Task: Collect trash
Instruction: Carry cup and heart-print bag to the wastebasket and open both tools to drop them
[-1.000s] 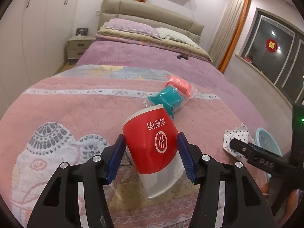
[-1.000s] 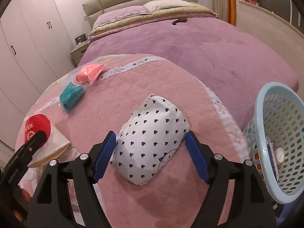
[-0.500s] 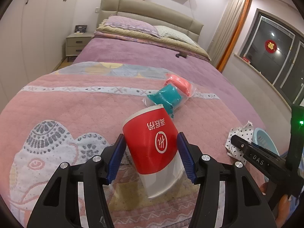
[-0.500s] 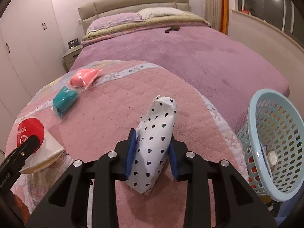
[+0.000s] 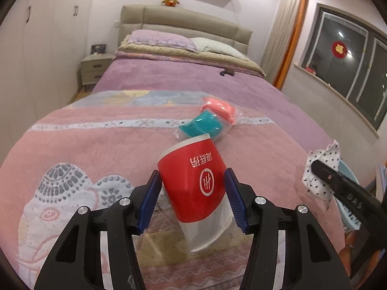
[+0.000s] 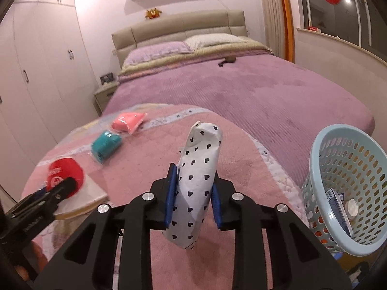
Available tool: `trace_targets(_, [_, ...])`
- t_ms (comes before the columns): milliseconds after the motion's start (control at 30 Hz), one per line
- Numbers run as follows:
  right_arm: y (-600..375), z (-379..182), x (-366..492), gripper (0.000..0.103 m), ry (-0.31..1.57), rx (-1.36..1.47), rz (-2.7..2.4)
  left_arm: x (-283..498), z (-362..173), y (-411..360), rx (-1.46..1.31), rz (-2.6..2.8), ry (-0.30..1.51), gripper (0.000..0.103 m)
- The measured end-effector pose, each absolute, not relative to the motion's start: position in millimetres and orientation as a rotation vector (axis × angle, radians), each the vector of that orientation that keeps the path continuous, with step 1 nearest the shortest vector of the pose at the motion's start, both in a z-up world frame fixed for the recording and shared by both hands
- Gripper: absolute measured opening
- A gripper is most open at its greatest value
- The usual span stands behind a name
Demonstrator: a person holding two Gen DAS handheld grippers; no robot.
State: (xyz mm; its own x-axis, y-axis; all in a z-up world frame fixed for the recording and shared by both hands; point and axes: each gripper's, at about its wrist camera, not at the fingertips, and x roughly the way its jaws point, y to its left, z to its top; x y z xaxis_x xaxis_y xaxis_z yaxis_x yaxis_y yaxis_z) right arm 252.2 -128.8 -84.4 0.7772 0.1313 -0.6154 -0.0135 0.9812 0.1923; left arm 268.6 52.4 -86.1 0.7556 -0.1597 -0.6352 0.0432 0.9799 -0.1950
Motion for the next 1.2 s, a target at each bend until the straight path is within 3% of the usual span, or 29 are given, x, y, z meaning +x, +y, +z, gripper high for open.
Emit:
trace_targets(233, [-154, -75, 209, 0.023, 0.667, 0.224, 0.106, 240, -71, 25, -0.164, -0.233, 0.717, 0.04])
trace_targets(867, [-278, -26, 140, 0.023, 0.511, 0.284, -0.056, 206, -15, -104, -0.07, -0.514, 0.622, 0.039])
trace_targets(1200, [-362, -58, 154, 0.023, 0.6, 0.405, -0.185, 233, -21, -201, -0.011, -0.641, 0.668, 0.039])
